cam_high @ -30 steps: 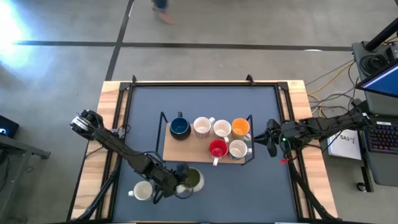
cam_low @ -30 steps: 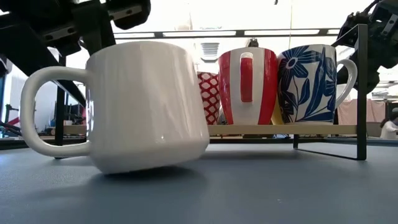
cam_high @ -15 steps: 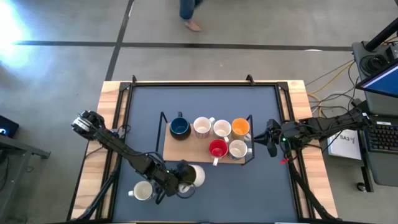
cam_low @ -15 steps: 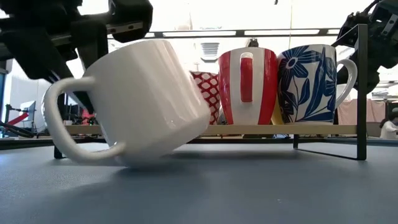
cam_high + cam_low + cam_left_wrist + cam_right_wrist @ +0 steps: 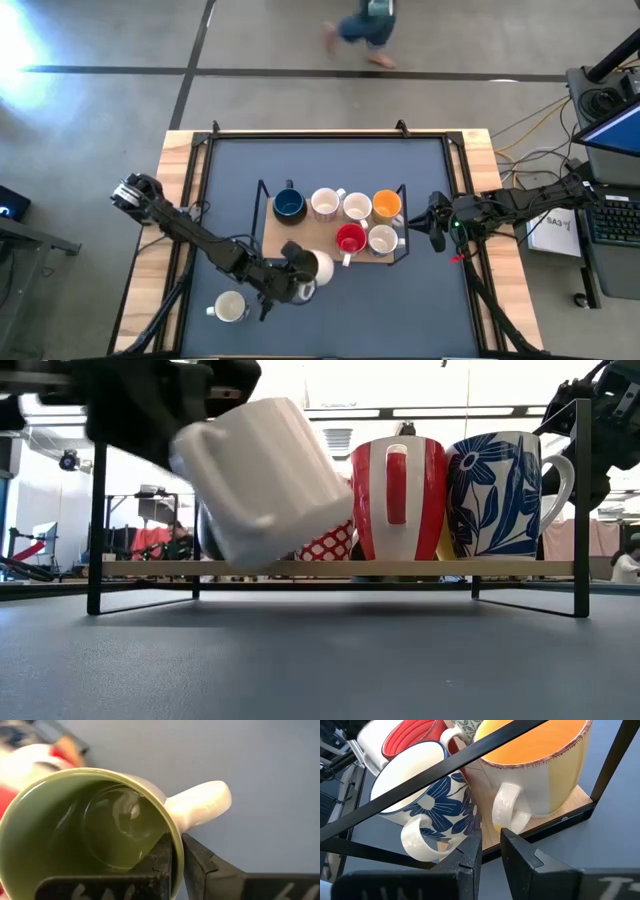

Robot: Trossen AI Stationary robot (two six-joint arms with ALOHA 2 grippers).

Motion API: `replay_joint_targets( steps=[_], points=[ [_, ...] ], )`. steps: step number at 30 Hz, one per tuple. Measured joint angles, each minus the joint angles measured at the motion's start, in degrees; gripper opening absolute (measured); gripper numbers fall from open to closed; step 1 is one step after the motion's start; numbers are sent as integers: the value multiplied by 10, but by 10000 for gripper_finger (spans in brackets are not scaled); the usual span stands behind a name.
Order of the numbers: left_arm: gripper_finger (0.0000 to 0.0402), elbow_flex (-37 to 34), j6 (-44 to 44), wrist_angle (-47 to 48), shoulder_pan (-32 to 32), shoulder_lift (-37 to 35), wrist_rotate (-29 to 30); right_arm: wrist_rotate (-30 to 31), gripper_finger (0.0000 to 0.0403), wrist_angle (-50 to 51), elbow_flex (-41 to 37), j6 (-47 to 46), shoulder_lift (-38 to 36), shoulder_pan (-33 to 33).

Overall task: Place coffee mugs
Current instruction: Put the white mug on the shelf

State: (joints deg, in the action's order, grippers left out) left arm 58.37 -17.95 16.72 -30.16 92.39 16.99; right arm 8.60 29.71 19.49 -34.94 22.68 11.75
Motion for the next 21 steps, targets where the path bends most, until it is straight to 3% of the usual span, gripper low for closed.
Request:
replay_joint_targets(
  steps=[6, 15, 21],
  points=[
    [7, 19, 84, 28, 16, -20, 37, 0, 59, 0, 0, 0, 0, 0],
    [7, 84, 259, 168, 38, -26, 34, 0, 59, 0, 0, 0, 0, 0],
    [7, 94, 324, 211, 49, -27, 30, 0, 59, 0, 0, 0, 0, 0]
  ],
)
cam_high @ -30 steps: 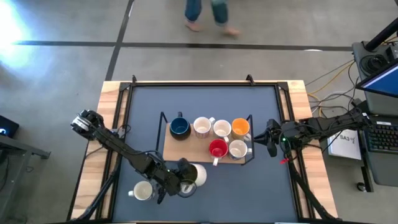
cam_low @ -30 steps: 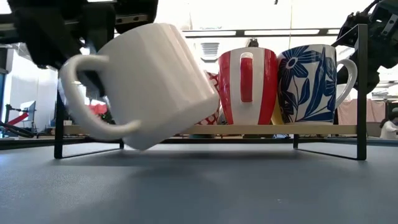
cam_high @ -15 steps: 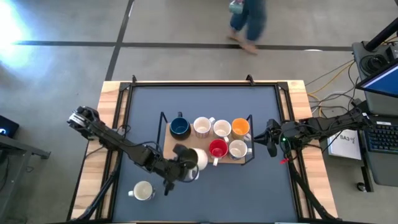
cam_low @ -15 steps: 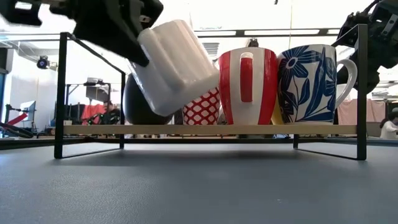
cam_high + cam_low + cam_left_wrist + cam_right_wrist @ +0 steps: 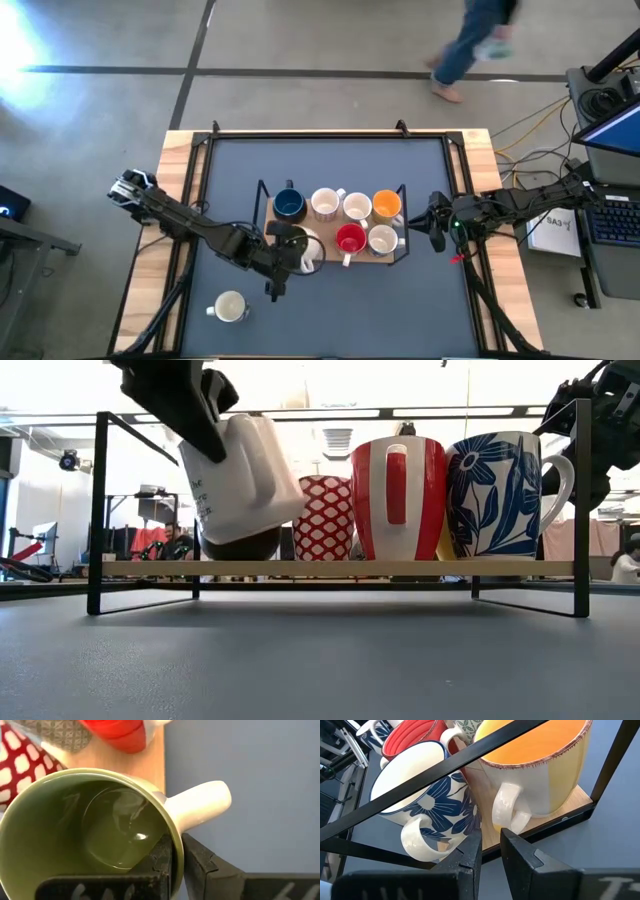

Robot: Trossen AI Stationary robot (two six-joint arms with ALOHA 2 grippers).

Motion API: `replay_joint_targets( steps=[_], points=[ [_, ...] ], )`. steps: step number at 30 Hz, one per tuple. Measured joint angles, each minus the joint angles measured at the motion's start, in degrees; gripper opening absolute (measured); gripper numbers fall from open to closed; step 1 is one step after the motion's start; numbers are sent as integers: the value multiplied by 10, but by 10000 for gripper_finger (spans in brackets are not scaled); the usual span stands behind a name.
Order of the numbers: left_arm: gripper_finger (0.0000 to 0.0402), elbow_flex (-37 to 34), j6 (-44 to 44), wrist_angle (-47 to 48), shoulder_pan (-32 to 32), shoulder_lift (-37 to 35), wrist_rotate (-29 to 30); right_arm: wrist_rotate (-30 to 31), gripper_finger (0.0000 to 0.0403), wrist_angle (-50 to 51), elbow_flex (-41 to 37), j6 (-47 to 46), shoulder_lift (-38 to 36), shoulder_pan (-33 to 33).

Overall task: Place coffee mugs
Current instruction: Put the white mug on the shelf

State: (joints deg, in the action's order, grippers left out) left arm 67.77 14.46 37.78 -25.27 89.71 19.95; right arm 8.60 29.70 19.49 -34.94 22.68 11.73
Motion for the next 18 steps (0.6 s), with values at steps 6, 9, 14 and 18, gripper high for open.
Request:
replay_joint_targets(
  steps=[6, 9, 14, 18],
  points=[
    [9, -10, 41, -1, 6, 0, -16, 0, 59, 0, 0, 0, 0, 0],
    [10, -10, 61, -3, 7, 0, -15, 0, 59, 0, 0, 0, 0, 0],
    [10, -11, 95, 13, 9, 0, -16, 0, 59, 0, 0, 0, 0, 0],
    [10, -11, 124, 38, 11, -1, -17, 0, 59, 0, 0, 0, 0, 0]
  ],
)
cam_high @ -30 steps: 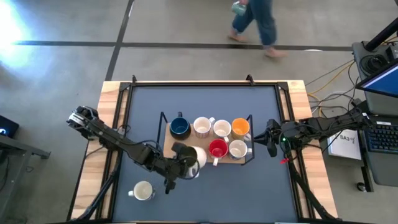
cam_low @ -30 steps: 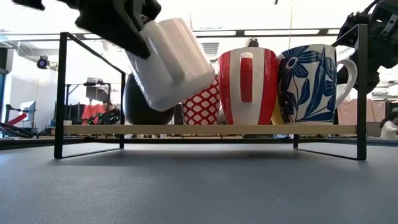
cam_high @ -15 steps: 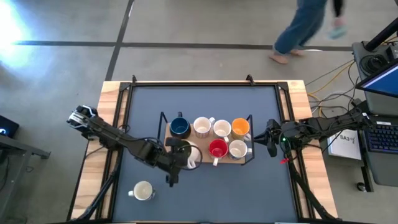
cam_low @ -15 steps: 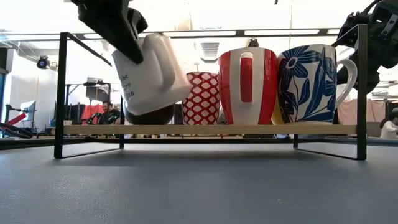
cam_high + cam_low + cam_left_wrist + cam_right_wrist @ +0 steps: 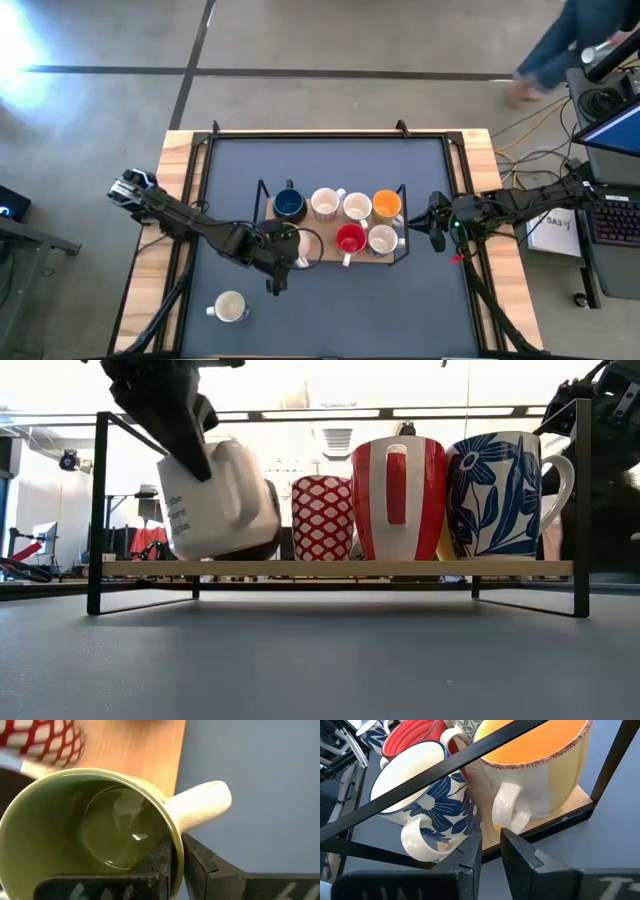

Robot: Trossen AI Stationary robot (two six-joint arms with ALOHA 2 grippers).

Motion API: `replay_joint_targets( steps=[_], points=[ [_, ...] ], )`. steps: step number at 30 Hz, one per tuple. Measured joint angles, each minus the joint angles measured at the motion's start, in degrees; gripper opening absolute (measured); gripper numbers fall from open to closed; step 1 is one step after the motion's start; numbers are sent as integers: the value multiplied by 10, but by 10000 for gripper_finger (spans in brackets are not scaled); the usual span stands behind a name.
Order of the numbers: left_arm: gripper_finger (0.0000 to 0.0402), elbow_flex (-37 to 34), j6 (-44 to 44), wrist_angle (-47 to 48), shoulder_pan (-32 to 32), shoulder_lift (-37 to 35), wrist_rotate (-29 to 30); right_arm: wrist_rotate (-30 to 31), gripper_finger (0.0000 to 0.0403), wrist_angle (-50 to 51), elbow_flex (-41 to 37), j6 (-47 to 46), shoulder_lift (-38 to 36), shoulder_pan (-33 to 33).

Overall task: Place coffee mugs
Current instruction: Put the white mug on the shelf

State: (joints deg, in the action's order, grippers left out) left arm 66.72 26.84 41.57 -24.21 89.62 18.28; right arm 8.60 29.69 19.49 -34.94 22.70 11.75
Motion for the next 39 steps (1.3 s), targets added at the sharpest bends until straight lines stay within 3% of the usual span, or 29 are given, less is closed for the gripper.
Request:
replay_joint_targets(
  steps=[6, 39],
  points=[
    [11, 0, 42, 32, 3, -6, -5, 0, 59, 0, 0, 0, 0, 0],
    [11, 0, 99, 64, 3, -17, -59, 0, 59, 0, 0, 0, 0, 0]
  ],
)
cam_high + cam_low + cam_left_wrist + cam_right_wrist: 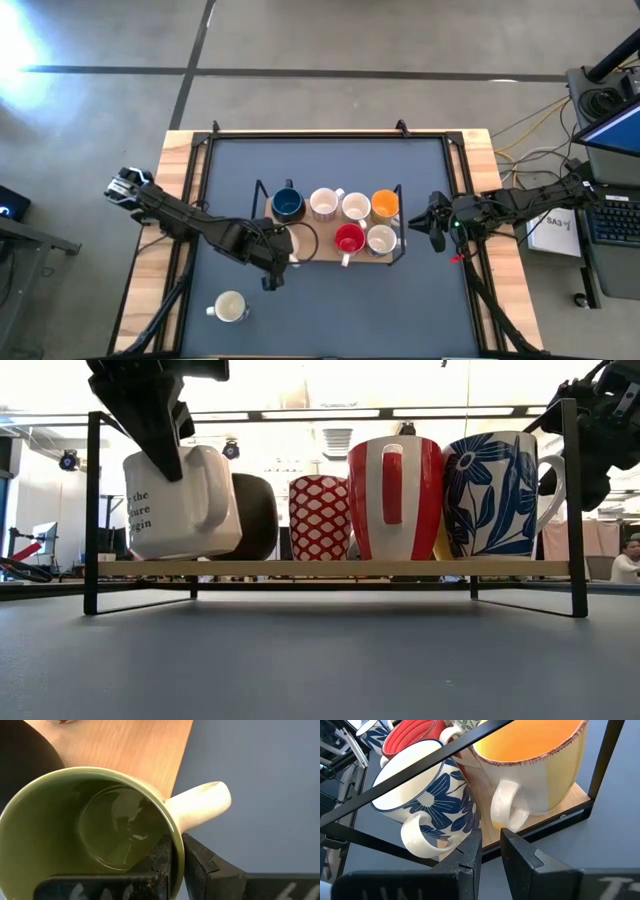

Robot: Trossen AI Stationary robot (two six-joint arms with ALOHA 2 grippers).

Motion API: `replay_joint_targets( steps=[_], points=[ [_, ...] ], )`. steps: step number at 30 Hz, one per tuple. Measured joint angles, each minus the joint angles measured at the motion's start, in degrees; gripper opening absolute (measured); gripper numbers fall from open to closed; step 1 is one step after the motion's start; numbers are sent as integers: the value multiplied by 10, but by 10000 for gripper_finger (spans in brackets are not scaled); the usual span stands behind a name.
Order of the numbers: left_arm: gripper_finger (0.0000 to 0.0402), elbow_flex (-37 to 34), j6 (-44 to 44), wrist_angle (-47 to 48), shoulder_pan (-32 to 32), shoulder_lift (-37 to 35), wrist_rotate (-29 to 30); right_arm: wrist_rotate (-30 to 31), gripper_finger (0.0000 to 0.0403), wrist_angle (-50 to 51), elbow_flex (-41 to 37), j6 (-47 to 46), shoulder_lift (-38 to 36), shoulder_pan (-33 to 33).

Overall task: Place coffee mugs
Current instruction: Put the white mug on the shelf, then put the blue mug on the shelf

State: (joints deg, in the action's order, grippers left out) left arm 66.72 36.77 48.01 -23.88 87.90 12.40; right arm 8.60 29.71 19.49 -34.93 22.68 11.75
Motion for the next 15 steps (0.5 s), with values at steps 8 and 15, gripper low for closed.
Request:
replay_joint_targets(
  steps=[8, 15],
  points=[
    [13, 0, 0, -6, 0, 0, 2, 0, 59, 0, 0, 0, 0, 0],
    [50, -1, -1, -9, 4, 0, 18, 0, 59, 0, 0, 0, 0, 0]
  ],
)
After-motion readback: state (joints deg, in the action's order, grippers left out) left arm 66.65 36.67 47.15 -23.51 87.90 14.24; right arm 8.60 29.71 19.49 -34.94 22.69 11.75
